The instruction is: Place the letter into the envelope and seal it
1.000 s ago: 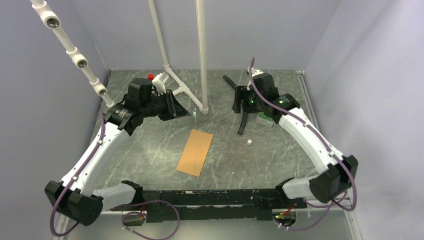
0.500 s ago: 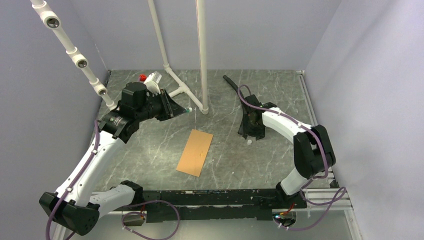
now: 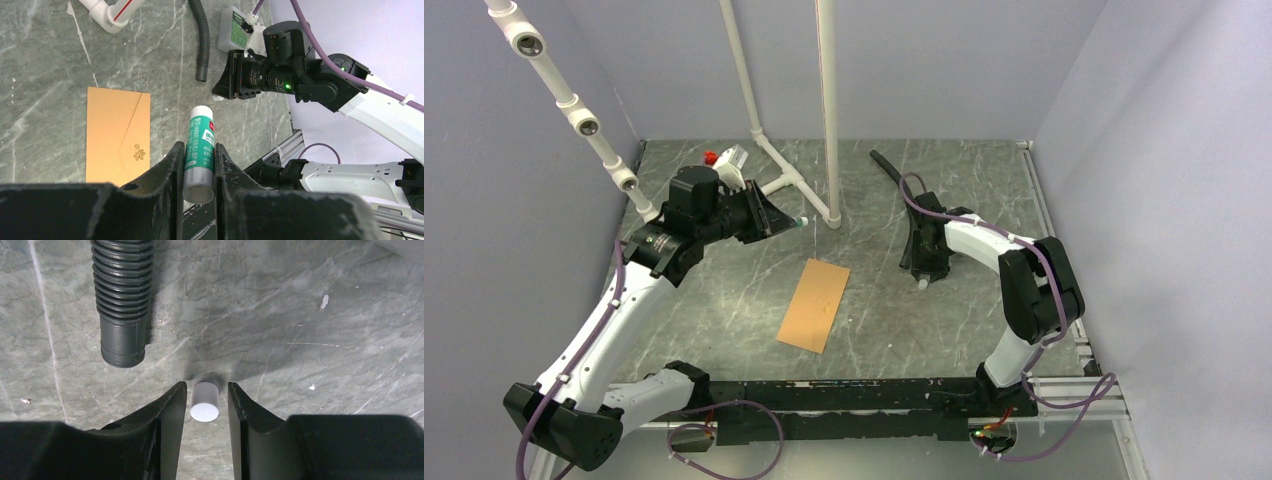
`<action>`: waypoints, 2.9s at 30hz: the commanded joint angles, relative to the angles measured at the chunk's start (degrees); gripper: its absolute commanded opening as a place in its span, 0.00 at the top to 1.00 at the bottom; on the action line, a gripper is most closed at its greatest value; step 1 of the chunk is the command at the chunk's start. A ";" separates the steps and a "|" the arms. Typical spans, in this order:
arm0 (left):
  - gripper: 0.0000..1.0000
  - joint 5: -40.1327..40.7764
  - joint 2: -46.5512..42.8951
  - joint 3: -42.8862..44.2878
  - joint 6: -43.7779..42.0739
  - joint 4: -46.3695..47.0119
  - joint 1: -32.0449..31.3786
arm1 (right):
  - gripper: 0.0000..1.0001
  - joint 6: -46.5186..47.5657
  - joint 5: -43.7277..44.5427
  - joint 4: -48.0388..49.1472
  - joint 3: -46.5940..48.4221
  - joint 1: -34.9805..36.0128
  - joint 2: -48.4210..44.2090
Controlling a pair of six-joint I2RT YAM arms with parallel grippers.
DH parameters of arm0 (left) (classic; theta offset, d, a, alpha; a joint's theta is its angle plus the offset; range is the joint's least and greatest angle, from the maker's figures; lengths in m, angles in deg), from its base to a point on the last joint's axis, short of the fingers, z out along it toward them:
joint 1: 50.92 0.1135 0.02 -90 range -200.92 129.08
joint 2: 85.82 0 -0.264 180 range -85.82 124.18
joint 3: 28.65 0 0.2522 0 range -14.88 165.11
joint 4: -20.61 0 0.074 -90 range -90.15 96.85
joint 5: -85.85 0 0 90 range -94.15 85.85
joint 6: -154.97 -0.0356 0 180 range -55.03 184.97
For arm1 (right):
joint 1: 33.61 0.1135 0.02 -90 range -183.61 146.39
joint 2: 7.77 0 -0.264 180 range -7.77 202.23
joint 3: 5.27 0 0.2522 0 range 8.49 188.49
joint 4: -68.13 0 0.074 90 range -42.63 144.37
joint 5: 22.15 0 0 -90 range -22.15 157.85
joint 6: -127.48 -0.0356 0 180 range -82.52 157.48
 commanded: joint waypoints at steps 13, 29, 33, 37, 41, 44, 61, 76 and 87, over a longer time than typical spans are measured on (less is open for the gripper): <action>0.97 0.96 0.08 0.48 0.77 1.42 0.04 | 0.60 0.93 -1.99 -1.68 0.79 -0.16 0.51; 0.98 1.56 -0.17 0.28 -0.35 0.88 0.04 | 0.98 1.27 -2.77 -3.28 2.45 -0.18 -0.08; 0.98 -2.56 0.58 0.17 -0.38 3.18 0.04 | 1.00 2.16 -8.46 -3.79 5.13 -0.16 -3.91; 0.98 -8.31 1.89 0.30 -0.75 6.84 0.04 | 1.00 2.95 -20.45 -1.02 8.26 -0.17 -11.25; 0.98 -16.82 4.02 0.83 -0.29 11.10 0.00 | 1.00 1.69 -38.11 6.96 10.23 -0.23 -18.66; 0.98 -22.33 5.57 0.98 0.74 14.87 -0.05 | 1.00 -5.33 -50.97 19.39 7.93 0.12 -24.17; 0.98 -30.82 5.79 0.14 0.94 22.12 -0.31 | 1.00 -12.56 -53.55 33.32 9.03 6.34 -27.10; 0.98 -35.87 4.20 -1.68 9.61 35.14 -0.31 | 1.00 -15.79 -54.57 28.57 12.10 6.99 -23.50; 0.98 -39.50 2.01 -0.21 15.35 48.65 -0.31 | 1.00 -33.92 -63.37 43.32 10.58 7.31 -25.11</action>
